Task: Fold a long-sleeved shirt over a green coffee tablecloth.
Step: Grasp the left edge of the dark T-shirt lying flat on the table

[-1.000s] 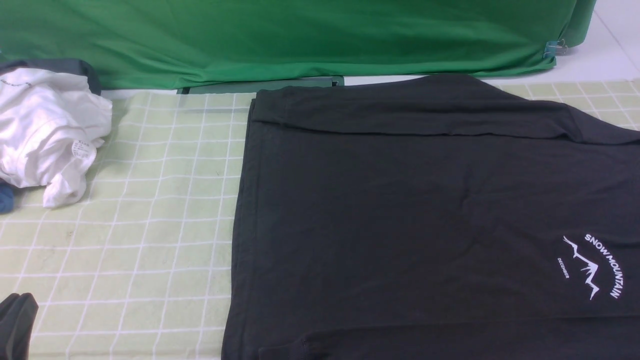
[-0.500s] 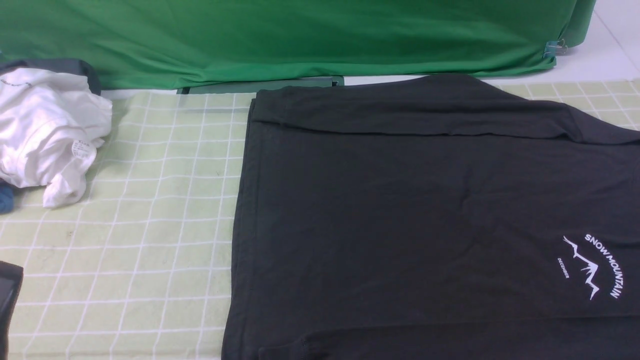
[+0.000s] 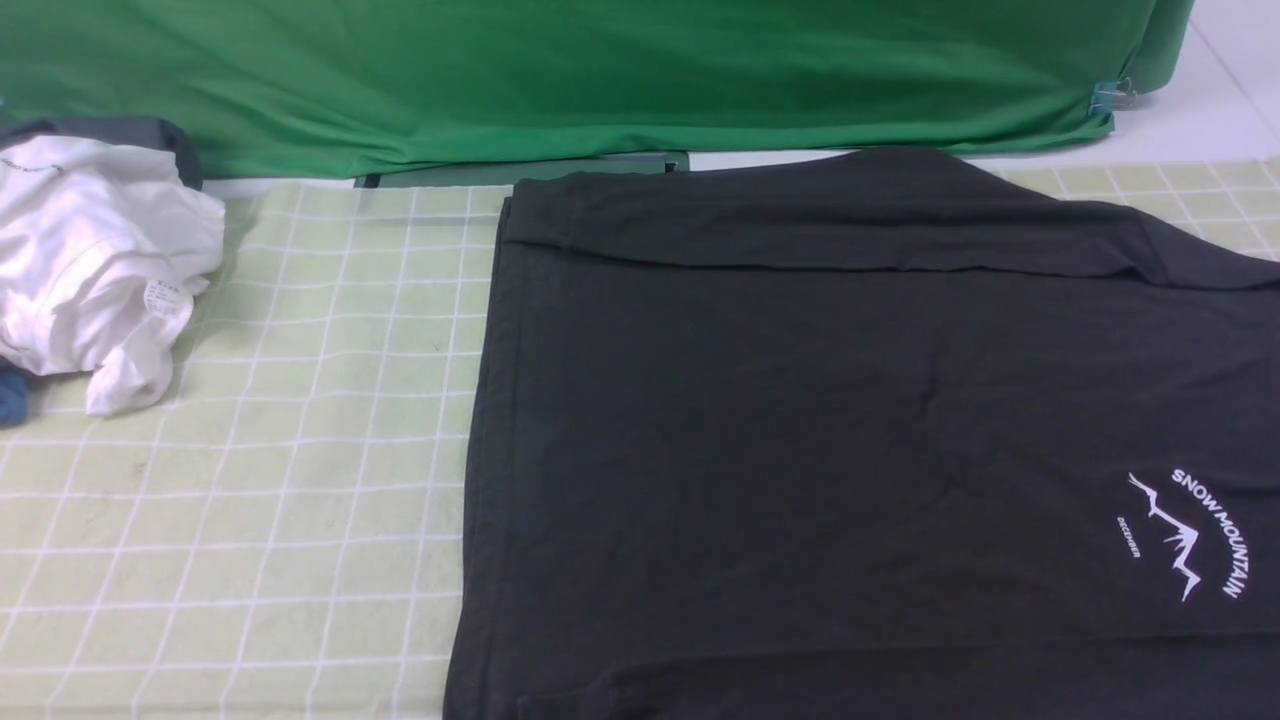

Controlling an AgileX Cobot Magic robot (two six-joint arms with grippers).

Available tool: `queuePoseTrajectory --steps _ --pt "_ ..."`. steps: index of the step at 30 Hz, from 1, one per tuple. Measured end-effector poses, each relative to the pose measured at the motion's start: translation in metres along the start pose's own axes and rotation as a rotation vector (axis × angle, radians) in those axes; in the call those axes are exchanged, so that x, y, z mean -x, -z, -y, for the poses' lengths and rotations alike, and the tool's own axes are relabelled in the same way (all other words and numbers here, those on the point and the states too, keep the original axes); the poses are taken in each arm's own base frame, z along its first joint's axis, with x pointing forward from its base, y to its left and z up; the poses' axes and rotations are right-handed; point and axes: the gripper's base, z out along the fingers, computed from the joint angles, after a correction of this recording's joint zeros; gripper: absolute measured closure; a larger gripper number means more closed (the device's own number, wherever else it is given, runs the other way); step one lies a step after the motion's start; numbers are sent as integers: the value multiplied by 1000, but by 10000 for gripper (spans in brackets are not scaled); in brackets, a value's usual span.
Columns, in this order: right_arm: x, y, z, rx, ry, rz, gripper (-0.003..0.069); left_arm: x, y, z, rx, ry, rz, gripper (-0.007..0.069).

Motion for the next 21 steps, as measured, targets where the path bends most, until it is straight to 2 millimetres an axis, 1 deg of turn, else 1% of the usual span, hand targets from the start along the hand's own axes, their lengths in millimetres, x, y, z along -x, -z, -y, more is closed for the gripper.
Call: queuePoseTrajectory --steps 1,2,4,5,6,7,8,9,10,11,12,13,14,16,18,19,21 --pt "21 3 -17 60 79 70 639 5 0 12 -55 -34 32 589" --pt "40 8 -33 99 149 121 655 11 1 27 -110 -54 58 589" --pt "68 13 -56 122 263 155 662 21 3 57 -192 -93 85 589" --pt "75 15 -62 129 291 170 662 22 3 60 -198 -108 85 589" --pt "90 15 -75 104 382 119 664 28 2 84 -223 -163 73 589" --pt "109 16 -92 81 491 63 664 32 -2 107 -203 -238 28 589" --pt "112 12 -95 48 539 -21 664 34 -6 118 -182 -280 0 589" --pt "123 11 -104 26 592 -86 664 33 -11 125 -112 -330 -70 589" --pt "129 5 -108 -29 673 -222 664 31 -20 134 -10 -415 -178 589" --pt "131 3 -109 -47 684 -271 664 31 -21 135 9 -433 -199 589" --pt "133 -3 -109 -99 736 -394 664 28 -30 139 98 -519 -318 589" --pt "133 -11 -105 -165 783 -545 664 20 -40 140 203 -630 -519 589" --pt "131 -18 -101 -215 797 -653 664 14 -47 140 252 -693 -674 589" --pt "123 -32 -92 -287 780 -805 664 -4 -61 134 284 -757 -1020 589" --pt "114 -41 -87 -305 763 -887 664 -18 -73 126 257 -726 -1215 589" --pt "109 -46 -84 -307 751 -925 662 -24 -76 122 226 -700 -1287 589" --pt "95 -53 -76 -308 727 -1002 662 -36 -86 109 203 -635 -1387 589"
